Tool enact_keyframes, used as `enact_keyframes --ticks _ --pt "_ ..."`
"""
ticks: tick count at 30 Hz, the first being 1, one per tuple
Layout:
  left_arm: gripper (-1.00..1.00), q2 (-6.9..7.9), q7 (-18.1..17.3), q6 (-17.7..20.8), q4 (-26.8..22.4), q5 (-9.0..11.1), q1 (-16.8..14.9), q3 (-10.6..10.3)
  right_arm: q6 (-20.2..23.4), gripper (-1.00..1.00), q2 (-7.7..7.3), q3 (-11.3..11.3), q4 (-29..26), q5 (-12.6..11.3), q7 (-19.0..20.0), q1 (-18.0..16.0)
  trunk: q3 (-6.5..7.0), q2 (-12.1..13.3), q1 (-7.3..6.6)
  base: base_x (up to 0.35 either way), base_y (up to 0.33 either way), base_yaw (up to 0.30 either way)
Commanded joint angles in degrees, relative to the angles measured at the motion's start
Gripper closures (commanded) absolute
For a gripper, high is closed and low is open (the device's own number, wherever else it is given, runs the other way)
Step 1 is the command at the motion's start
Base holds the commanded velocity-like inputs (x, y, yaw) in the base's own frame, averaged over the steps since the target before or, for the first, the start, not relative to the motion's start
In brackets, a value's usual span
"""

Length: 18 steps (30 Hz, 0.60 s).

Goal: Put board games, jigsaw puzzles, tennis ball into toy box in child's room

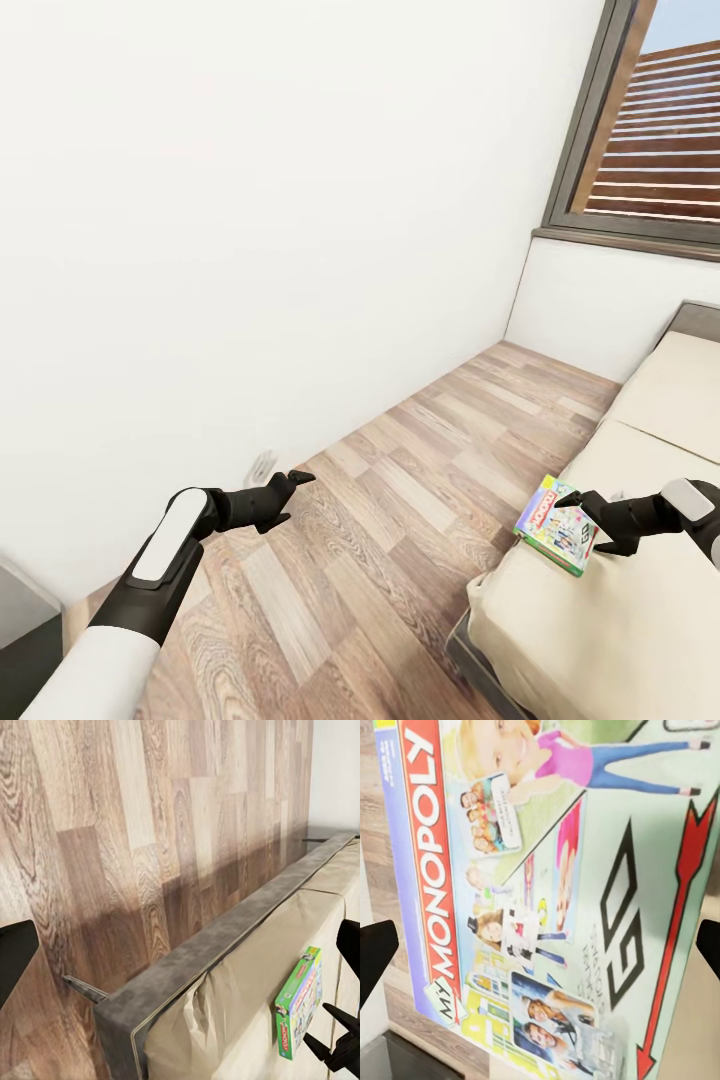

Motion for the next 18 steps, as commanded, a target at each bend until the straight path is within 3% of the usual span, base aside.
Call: enact_keyframes --ticks 1,18 --pt "-1.00 0.04 0.57 -0.06 -0.07 0.60 -0.03 -0.10 0.12 -1.00 -0.04 0.39 0.00 0.34 0.60 -0.04 -0.05 -0.02 -0.01 0.000 0.000 0.000" --pt "-1.00 0.04 0.57 -0.06 -0.07 0.60 -0.03 -0.10 0.12 -1.00 -0.12 0.39 0.00 0.34 0.60 -0.05 -0.05 -0.02 -0.01 0.000 0.000 0.033"
